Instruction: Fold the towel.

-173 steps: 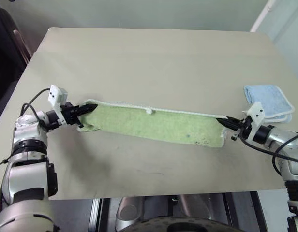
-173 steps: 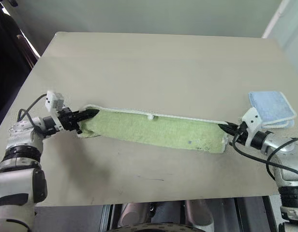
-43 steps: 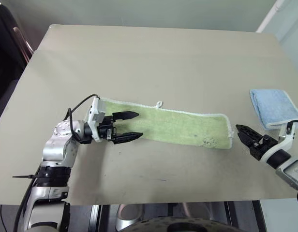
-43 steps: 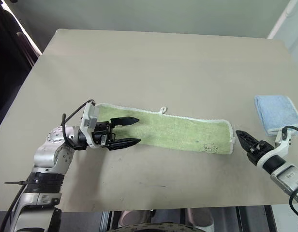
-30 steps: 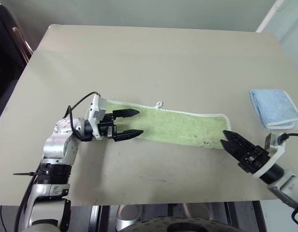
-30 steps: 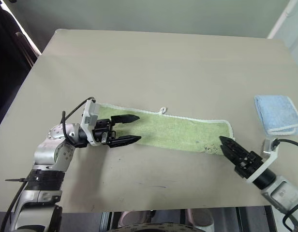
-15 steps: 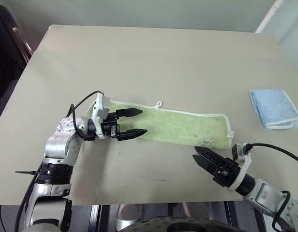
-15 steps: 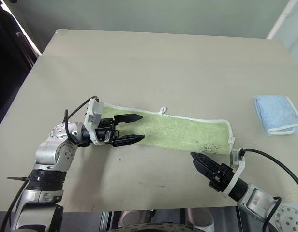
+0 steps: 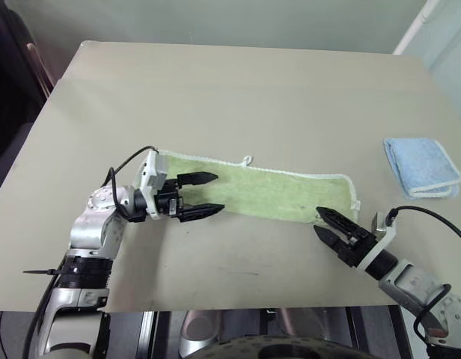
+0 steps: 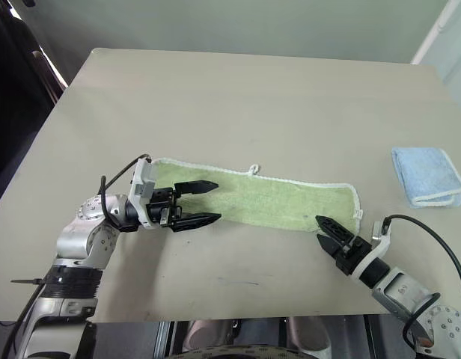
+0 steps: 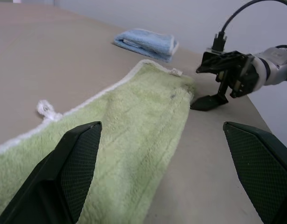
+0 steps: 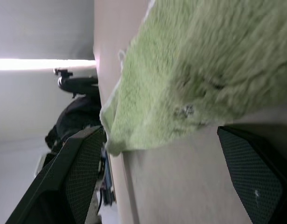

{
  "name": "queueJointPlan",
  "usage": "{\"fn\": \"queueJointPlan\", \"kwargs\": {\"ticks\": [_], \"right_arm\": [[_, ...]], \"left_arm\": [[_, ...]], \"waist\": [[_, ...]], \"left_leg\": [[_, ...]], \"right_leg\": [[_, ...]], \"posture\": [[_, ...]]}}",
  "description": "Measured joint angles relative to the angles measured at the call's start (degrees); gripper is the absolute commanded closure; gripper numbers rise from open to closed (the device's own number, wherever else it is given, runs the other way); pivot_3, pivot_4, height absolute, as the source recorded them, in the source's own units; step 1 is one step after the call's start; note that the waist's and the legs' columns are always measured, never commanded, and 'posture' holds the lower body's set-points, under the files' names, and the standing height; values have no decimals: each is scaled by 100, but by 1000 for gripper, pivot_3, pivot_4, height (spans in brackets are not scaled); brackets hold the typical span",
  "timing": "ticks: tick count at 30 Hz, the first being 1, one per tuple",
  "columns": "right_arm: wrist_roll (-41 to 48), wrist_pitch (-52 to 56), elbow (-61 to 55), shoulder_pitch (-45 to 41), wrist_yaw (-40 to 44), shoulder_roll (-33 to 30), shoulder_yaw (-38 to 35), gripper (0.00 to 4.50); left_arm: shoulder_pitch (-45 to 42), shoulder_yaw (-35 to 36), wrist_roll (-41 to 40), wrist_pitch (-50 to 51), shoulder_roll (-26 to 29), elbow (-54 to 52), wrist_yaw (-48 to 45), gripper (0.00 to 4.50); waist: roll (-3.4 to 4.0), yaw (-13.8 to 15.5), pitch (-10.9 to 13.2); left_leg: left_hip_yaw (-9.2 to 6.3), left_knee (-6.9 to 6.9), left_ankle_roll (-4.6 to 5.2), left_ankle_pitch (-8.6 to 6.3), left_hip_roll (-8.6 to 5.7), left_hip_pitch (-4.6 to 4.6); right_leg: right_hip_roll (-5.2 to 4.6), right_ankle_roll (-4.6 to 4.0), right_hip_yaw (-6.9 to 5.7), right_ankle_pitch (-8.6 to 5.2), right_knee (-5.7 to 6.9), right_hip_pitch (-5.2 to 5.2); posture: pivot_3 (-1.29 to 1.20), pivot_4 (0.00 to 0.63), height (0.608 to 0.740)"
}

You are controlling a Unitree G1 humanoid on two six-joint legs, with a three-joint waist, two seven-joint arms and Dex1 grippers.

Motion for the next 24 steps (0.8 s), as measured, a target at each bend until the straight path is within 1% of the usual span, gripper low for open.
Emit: {"fn": "queueJointPlan", "kwargs": {"ticks": [7, 10, 15, 22, 23, 24], "right_arm": [[0, -1, 143, -161, -462, 134, -455, 376], [0, -12, 252, -250, -593, 113, -679, 376], [0, -109, 327, -429, -726, 96, -876, 376], [0, -168, 270, -439, -812, 131, -885, 376], [0, -180, 267, -435, -816, 135, -882, 731], [0, -201, 270, -421, -832, 135, -873, 905]], "left_arm": [[-6, 0, 87, -254, -4, 355, -140, 0], [-6, 0, 120, -378, -19, 502, -217, 0], [-26, 0, 185, -564, -82, 735, -296, 0], [-139, 2, 235, -830, -92, 1114, -512, 0], [-140, 2, 241, -856, -92, 1152, -525, 0], [-141, 2, 246, -881, -92, 1193, -540, 0]], "waist": [[5, 24, -6], [5, 53, -7], [5, 61, -7], [5, 55, -8], [5, 54, -8], [5, 54, -7]], "left_leg": [[-3, 8, -34, -25, -6, -10], [-3, 9, -23, -32, -12, -13], [-1, 10, 5, -36, -19, -15], [2, 9, 15, -45, -19, -14], [2, 9, 15, -46, -19, -15], [2, 9, 15, -46, -19, -15]], "right_leg": [[-3, -15, 1, 9, 1, -4], [-9, -39, 1, 24, 0, -5], [-17, -34, 1, 18, -4, -8], [-17, -21, 1, 2, -5, -9], [-17, -19, 1, 1, -6, -9], [-17, -12, 1, -4, -6, -9]], "posture": [[0, 150, 740], [0, 150, 740], [0, 150, 740], [0, 150, 740], [0, 150, 740], [0, 150, 740]]}}
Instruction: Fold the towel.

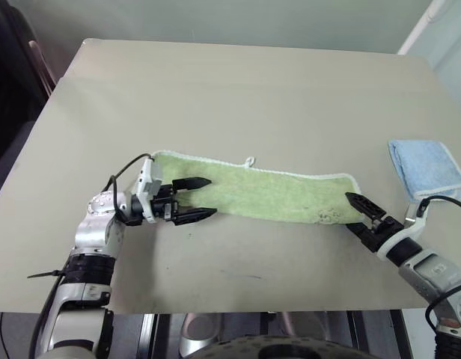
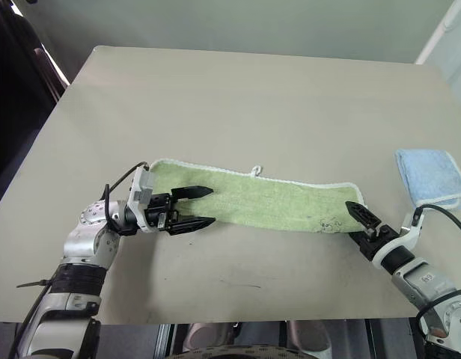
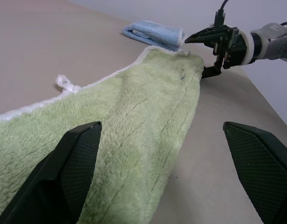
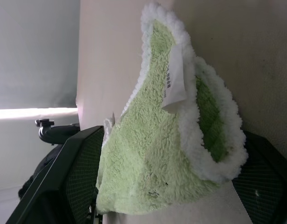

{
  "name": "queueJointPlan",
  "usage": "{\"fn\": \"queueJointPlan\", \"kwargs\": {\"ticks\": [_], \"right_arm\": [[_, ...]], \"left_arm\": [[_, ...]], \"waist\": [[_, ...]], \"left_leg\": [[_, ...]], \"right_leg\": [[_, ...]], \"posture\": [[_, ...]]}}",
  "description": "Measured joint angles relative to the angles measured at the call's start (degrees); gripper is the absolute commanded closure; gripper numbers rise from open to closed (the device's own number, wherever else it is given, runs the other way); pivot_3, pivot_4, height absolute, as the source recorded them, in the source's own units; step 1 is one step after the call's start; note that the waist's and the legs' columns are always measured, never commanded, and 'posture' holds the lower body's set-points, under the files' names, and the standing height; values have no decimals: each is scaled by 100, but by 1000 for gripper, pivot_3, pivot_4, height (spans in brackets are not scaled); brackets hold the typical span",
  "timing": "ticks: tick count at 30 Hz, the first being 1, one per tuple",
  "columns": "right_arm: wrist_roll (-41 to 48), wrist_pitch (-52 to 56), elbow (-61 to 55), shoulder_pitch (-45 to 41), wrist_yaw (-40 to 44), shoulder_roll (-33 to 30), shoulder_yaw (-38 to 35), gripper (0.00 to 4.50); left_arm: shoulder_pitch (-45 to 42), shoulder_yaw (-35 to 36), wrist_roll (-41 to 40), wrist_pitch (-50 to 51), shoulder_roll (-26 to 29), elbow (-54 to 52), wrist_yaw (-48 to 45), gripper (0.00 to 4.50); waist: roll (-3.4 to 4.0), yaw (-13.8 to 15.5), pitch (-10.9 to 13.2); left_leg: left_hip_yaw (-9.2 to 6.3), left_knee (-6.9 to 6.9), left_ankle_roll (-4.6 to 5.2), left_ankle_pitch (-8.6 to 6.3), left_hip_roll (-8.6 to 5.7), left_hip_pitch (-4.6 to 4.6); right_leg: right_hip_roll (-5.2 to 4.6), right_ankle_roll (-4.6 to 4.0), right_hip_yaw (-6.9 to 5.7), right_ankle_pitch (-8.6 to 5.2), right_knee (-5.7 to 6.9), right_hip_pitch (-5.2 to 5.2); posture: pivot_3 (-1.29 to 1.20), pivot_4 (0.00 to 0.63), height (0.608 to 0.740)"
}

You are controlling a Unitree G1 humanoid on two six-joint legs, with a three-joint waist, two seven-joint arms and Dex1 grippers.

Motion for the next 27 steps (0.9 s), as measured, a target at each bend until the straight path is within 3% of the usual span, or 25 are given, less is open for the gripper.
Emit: {"fn": "queueJointPlan", "kwargs": {"ticks": [6, 10, 22, 27], "right_arm": [[-53, -109, 24, 87, -97, -3, 32, 2968], [-60, -183, 22, 58, -131, -4, 32, 4397], [-61, -293, 160, 201, 62, -473, -341, 4456], [-69, -178, 758, 241, 507, -1259, -721, 4456]], "left_arm": [[-24, 4, 75, -127, 0, 175, -97, 0], [-131, 46, 88, -192, -2, 309, -104, 0], [-490, 228, -46, -81, -65, 493, -98, 0], [-605, 229, -58, 22, -124, 494, -85, 0]], "waist": [[5, -2, 2], [6, -3, 2], [12, 1, 3], [19, 5, 7]], "left_leg": [[0, -2, -1, -16, 1, -4], [0, -3, 0, -31, 3, -4], [15, -3, 17, -49, 3, -4], [19, -2, 20, -52, 1, -4]], "right_leg": [[0, -15, 0, -11, 7, -11], [1, 18, -2, -6, 9, -14], [-7, 36, -3, -20, 6, -10], [-16, 41, -4, -24, 5, -6]], "posture": [[0, 150, 740], [0, 150, 740], [0, 150, 740], [0, 150, 740]]}}
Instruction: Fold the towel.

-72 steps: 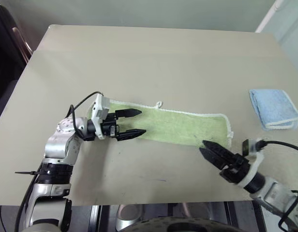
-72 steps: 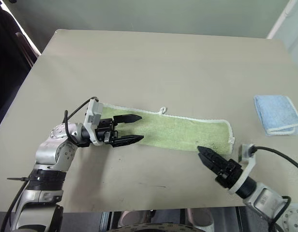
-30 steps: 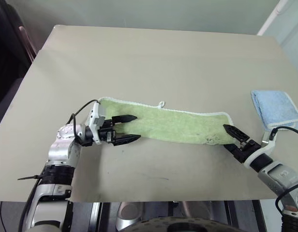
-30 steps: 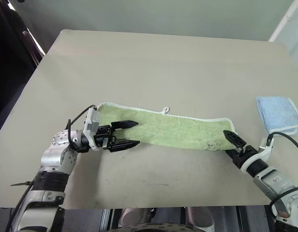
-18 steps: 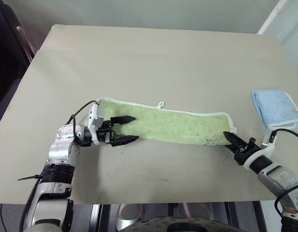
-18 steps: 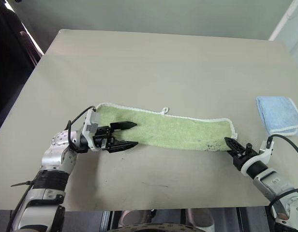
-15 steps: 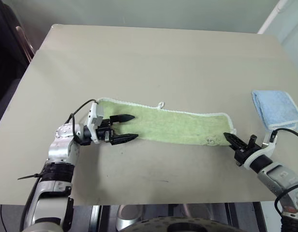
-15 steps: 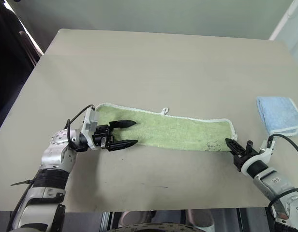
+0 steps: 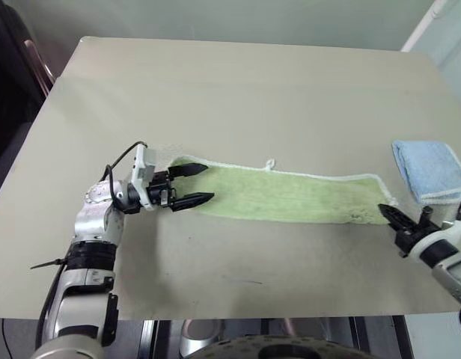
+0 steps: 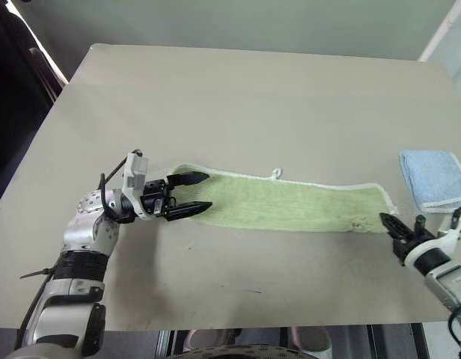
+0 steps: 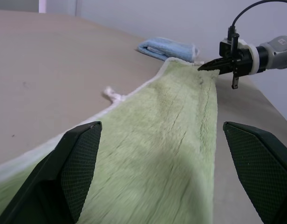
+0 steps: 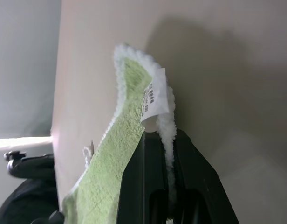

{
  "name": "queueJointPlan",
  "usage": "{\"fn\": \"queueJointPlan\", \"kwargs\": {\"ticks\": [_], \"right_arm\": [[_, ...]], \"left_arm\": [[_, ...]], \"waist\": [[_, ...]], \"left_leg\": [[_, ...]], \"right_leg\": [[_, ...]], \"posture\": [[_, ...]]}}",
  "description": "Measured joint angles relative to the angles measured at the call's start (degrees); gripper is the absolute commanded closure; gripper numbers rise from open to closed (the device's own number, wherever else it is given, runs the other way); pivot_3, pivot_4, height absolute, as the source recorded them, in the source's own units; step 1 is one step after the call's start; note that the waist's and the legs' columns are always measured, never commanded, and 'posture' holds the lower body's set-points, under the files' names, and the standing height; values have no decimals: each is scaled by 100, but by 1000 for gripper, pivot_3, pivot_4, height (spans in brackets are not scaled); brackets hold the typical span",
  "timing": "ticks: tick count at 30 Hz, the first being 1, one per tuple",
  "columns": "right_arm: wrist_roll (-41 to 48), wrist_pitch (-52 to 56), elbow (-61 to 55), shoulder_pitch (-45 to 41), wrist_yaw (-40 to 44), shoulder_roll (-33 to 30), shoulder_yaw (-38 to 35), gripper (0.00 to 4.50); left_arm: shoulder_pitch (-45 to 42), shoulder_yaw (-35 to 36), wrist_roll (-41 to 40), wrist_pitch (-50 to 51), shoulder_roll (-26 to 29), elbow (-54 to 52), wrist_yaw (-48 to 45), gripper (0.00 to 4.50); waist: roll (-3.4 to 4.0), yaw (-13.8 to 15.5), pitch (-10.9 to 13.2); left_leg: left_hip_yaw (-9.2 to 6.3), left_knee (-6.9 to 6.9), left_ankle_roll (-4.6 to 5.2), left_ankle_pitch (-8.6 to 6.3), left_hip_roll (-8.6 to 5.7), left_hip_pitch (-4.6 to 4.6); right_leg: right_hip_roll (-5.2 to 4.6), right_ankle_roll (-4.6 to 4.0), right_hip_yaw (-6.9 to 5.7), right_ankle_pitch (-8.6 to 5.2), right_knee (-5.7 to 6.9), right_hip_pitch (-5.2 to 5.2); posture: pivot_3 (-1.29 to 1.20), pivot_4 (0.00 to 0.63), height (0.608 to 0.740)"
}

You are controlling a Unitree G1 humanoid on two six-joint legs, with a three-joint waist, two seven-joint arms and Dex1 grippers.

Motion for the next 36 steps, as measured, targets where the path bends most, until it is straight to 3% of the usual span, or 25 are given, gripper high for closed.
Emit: {"fn": "queueJointPlan", "kwargs": {"ticks": [5, 8, 11, 21, 28, 36], "right_arm": [[-220, 323, 561, 34, 734, -951, -452, 4456], [-450, 532, 674, -4, 1112, -1200, -493, 4456], [-1253, 732, 554, 19, 1733, -1674, -441, 4456], [-2293, 1029, -664, -165, 2937, -1849, -295, 4456], [-2294, 1138, -1425, -620, 3000, -1922, 148, 4456], [-2056, 1083, -1905, -1511, 2101, -1375, 1603, 4456]], "left_arm": [[-58, 8, 4, 4, -33, 26, 11, 0], [-77, 7, 8, 4, -49, 35, 22, 0], [-116, 9, 10, 4, -66, 35, 50, 0], [-102, 11, 12, 25, -102, -24, 241, 0], [-51, 14, 11, 94, -114, -220, 307, 0], [15, 8, 14, 142, -150, -349, 416, 0]], "waist": [[6, -3, 1], [11, -5, 2], [26, -5, -2], [31, -9, -3], [32, -12, -3], [33, -27, -3]], "left_leg": [[3, -6, -2, 0, 1, 2], [3, -4, -1, 0, 2, 2], [6, -2, 1, 0, 1, 2], [8, 0, 7, 2, 2, 3], [9, 2, 8, 6, 3, 6], [9, 8, 10, 13, 4, 10]], "right_leg": [[1, -3, -1, -3, 2, -1], [2, -4, -2, -4, 3, -1], [1, -1, -2, -3, 2, 1], [2, -2, -3, -4, 3, 2], [4, -1, -5, -3, 4, 5], [3, 7, -5, 2, 7, 9]], "posture": [[0, 150, 740], [0, 150, 740], [0, 150, 740], [0, 150, 740], [0, 150, 740], [0, 150, 740]]}}
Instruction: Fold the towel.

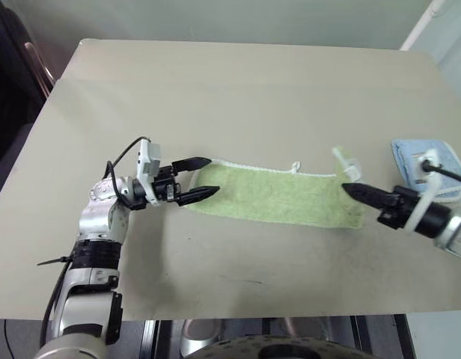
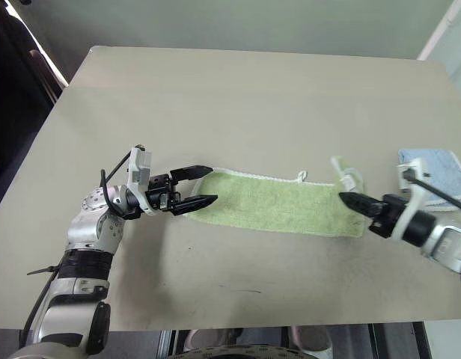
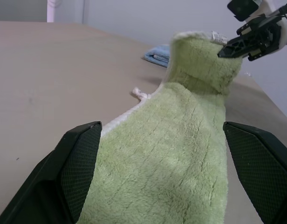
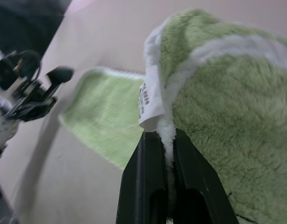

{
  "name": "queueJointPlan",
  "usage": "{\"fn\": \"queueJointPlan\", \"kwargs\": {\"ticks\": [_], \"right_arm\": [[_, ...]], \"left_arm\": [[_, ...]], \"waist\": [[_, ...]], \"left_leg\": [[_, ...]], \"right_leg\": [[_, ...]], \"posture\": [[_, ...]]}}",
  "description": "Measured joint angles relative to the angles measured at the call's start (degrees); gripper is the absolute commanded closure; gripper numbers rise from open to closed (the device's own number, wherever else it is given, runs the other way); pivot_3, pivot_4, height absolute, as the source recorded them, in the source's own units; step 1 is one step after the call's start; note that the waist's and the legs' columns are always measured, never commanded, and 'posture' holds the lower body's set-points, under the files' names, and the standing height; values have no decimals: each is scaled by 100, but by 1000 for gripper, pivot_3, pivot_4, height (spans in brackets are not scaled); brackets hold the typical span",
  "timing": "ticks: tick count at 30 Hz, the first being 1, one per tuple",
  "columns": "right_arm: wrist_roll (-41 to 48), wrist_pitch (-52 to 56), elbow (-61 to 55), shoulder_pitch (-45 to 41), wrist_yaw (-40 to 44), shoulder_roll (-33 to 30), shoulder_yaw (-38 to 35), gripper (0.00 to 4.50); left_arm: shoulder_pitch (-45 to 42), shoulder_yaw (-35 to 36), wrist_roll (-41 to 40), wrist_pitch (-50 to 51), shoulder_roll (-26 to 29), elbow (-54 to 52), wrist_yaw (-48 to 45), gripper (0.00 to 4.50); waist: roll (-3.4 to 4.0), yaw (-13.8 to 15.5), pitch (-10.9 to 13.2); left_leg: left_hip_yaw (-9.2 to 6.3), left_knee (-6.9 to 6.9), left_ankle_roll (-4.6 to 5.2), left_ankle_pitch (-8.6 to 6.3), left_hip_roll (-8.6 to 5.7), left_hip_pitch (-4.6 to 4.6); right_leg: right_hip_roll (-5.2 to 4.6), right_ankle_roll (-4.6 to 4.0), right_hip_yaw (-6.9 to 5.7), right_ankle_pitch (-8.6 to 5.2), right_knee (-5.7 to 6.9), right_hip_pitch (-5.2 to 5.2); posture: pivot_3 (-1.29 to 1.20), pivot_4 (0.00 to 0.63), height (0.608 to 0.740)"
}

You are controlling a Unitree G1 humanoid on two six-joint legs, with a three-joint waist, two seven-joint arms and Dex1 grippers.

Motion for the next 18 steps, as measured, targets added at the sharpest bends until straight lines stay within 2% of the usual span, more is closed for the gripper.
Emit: {"fn": "queueJointPlan", "kwargs": {"ticks": [9, 18], "right_arm": [[-482, -19, 36, -374, -565, 598, 1179, 4456], [-564, -61, 219, -641, -1107, 1057, 1400, 4456]], "left_arm": [[5, -20, 6, 21, -31, -58, 71, 0], [5, -58, 12, 57, -32, -109, 87, 0]], "waist": [[1, -1, -1], [1, -1, -1]], "left_leg": [[0, 3, 2, 5, 0, 0], [1, 3, 4, 9, 0, 0]], "right_leg": [[-3, 6, -1, 9, 0, 0], [-4, 5, -2, 13, 0, 0]], "posture": [[0, 150, 740], [0, 150, 740]]}}
